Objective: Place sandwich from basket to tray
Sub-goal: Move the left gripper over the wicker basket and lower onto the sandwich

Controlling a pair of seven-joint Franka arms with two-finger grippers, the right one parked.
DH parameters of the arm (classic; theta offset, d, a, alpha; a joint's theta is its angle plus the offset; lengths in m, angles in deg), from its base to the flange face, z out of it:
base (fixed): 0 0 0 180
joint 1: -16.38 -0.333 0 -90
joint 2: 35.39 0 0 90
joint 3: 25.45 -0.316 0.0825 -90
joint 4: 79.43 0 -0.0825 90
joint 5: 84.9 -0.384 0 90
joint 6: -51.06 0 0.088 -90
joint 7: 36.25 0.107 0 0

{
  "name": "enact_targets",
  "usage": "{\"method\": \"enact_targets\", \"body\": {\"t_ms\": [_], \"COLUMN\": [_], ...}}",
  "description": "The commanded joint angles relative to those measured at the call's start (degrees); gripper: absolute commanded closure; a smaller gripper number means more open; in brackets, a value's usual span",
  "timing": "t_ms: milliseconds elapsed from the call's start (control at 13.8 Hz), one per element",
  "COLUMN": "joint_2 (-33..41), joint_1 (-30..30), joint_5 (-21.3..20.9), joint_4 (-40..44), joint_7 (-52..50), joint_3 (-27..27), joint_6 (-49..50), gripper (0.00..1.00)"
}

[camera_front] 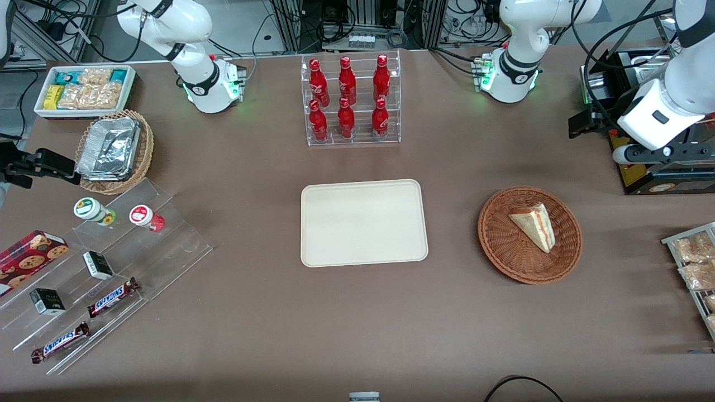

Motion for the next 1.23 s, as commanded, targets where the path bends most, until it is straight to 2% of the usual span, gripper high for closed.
{"method": "enact_targets", "body": {"t_ms": [0,218,581,944,1161], "joint_2": [-0.80,-1.07,-0.98,-1.42,-4.13], "joint_1": [0.05,0.22,0.40,-0.04,-1.09], "joint_5": [-1.20,-2.08,-3.14,-3.23,-3.14], "joint_4": [1.17,-0.49,-10.24,-22.10,-26.33], "joint_7": [0.89,0.28,0.19,-0.08,-0.51], "joint_3": [0.27,0.35,0.44,0.00,-0.79], "joint_6": [-0.17,-1.58,-11.23,-27.22,-36.19], "gripper": [0.00,0.00,0.00,0.00,0.00]}}
